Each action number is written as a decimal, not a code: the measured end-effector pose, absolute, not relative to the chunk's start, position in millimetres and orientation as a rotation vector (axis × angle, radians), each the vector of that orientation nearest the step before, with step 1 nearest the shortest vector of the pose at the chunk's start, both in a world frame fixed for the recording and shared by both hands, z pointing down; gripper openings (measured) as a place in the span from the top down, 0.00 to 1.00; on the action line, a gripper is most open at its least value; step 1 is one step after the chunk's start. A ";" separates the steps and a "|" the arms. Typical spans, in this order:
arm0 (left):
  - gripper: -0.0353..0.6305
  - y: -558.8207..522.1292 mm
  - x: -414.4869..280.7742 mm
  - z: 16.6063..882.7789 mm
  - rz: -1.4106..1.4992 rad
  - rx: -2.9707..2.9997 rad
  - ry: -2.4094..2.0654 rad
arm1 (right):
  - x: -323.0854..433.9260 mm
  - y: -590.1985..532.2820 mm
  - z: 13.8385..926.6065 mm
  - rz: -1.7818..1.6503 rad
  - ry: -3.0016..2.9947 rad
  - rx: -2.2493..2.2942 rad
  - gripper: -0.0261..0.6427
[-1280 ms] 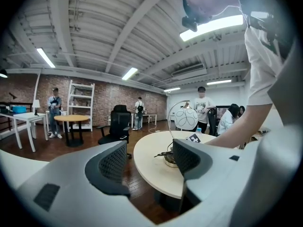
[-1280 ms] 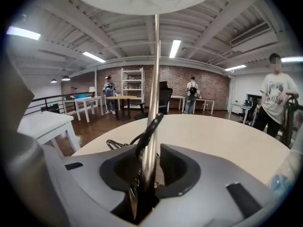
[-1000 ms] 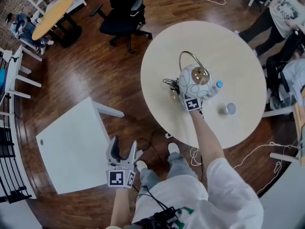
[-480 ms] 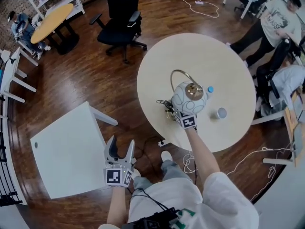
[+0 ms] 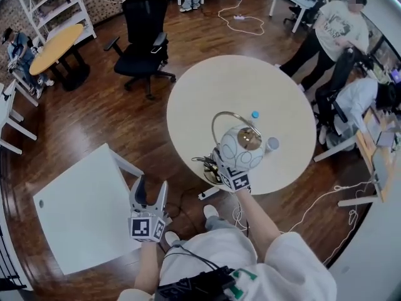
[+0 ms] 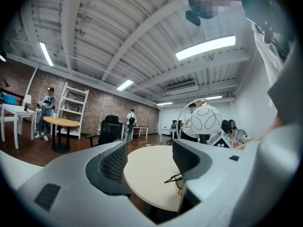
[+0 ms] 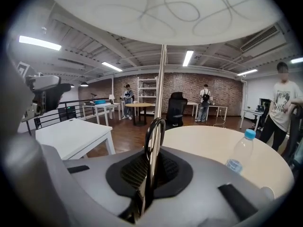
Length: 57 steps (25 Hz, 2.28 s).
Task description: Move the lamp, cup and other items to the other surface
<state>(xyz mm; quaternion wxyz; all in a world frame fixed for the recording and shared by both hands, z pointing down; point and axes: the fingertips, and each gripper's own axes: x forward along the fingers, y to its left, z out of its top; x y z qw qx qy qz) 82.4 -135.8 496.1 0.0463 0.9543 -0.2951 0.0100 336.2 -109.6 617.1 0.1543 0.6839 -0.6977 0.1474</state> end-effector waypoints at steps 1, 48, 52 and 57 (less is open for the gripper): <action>0.51 -135.7 82.5 495.5 0.018 2.917 -0.881 | 329.3 -102.3 615.3 0.424 -1.992 1.957 0.92; 0.51 -72.1 -500.0 548.8 0.083 2.181 -2.155 | -434.3 -285.6 648.3 0.139 -2.734 0.790 0.92; 0.51 -59.8 -524.2 553.9 0.084 2.114 -2.206 | -482.4 -297.5 663.7 0.114 -2.757 0.761 0.92; 0.51 -46.6 -538.2 561.8 0.087 2.058 -2.228 | -507.8 -307.9 687.6 0.115 -2.763 0.783 0.92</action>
